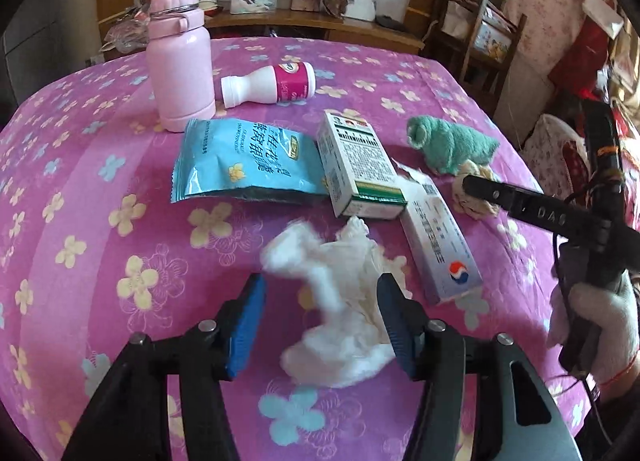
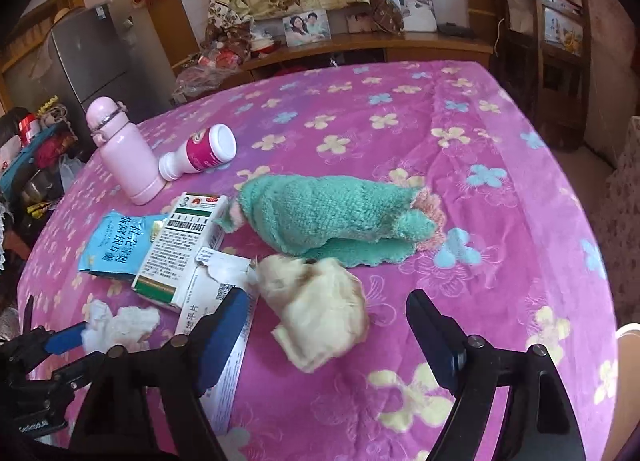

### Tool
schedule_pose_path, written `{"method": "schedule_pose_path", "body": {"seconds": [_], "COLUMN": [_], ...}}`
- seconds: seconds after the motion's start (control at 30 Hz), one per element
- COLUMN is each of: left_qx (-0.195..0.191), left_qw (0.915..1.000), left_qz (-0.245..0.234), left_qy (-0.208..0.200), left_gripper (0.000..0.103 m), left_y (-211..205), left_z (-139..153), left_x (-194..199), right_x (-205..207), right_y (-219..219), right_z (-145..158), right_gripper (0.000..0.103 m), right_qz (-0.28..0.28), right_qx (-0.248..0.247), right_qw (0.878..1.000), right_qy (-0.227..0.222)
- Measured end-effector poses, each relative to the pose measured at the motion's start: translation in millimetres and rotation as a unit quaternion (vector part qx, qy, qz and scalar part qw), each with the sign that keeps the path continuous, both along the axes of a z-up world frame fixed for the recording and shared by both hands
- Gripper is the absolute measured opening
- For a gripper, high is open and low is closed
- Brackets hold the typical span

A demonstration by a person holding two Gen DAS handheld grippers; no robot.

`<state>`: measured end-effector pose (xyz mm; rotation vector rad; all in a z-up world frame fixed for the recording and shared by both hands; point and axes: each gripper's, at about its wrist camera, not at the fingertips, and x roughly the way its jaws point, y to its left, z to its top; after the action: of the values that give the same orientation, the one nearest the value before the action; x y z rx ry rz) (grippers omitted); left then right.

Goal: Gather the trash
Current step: 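Grasp the crumpled white tissue with the left gripper while the right grasps the beige crumpled paper, then carry the tissue and crumpled paper with both grippers over the bucket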

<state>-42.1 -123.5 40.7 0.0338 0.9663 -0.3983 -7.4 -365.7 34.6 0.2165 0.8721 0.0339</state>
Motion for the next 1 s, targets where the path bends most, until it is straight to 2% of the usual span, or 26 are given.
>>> {"method": "schedule_pose_path", "body": {"seconds": [0.03, 0.1, 0.13, 0.17, 0.2, 0.23, 0.27, 0.3, 0.47, 0.67, 1.0], "left_qx": [0.007, 0.028, 0.031, 0.026, 0.022, 0.019, 0.016, 0.015, 0.016, 0.006, -0.003], "left_qw": [1.0, 0.9996, 0.9995, 0.9995, 0.9996, 0.9996, 0.9996, 0.9995, 0.9988, 0.9967, 0.9888], "left_qz": [-0.001, 0.001, 0.001, -0.003, -0.006, -0.011, -0.016, -0.019, -0.043, -0.07, -0.134], "left_qy": [0.001, 0.008, 0.012, 0.016, 0.016, 0.016, 0.017, 0.018, -0.014, -0.042, -0.065], "left_gripper": [0.059, 0.059, 0.058, 0.052, 0.034, 0.026, 0.012, 0.011, 0.009, 0.009, 0.009], "left_y": [-2.5, -8.0, -9.0, -10.0, -10.3, -11.7, -13.1, -14.4, -25.7, -47.7, -118.4], "left_z": [-2.4, -12.0, -15.6, -18.9, -20.2, -20.7, -20.5, -19.9, 2.4, 32.7, 60.0], "left_x": [1.6, 5.7, 7.0, 7.6, 7.1, 5.6, 3.7, 1.3, -23.5, -47.8, -89.6], "right_x": [1.8, 1.3, -2.5, -6.2, -10.9, -16.9, -21.9, -28.3, -68.3, -113.8, -189.1], "right_y": [0.6, 2.2, 2.4, 3.0, 3.7, 3.6, 3.3, 2.2, -7.6, -21.2, -77.8], "right_z": [-2.6, -5.7, -3.8, -2.4, 0.2, 3.7, 6.7, 10.6, 30.8, 45.3, 53.7], "right_gripper": [0.08, 0.034, 0.034, 0.033, 0.032, 0.032, 0.032, 0.031, 0.031, 0.031, 0.031], "right_qz": [0.003, 0.003, 0.002, 0.004, 0.009, 0.012, 0.014, 0.014, 0.013, 0.006, -0.051], "right_qx": [0.003, 0.004, 0.003, 0.003, 0.002, 0.001, 0.001, 0.001, 0.011, 0.017, 0.008], "right_qw": [1.0, 1.0, 1.0, 1.0, 1.0, 1.0, 1.0, 1.0, 0.999, 0.998, 0.997], "right_qy": [0.002, 0.007, -0.001, -0.006, -0.011, -0.016, -0.021, -0.026, -0.051, -0.059, -0.06]}}
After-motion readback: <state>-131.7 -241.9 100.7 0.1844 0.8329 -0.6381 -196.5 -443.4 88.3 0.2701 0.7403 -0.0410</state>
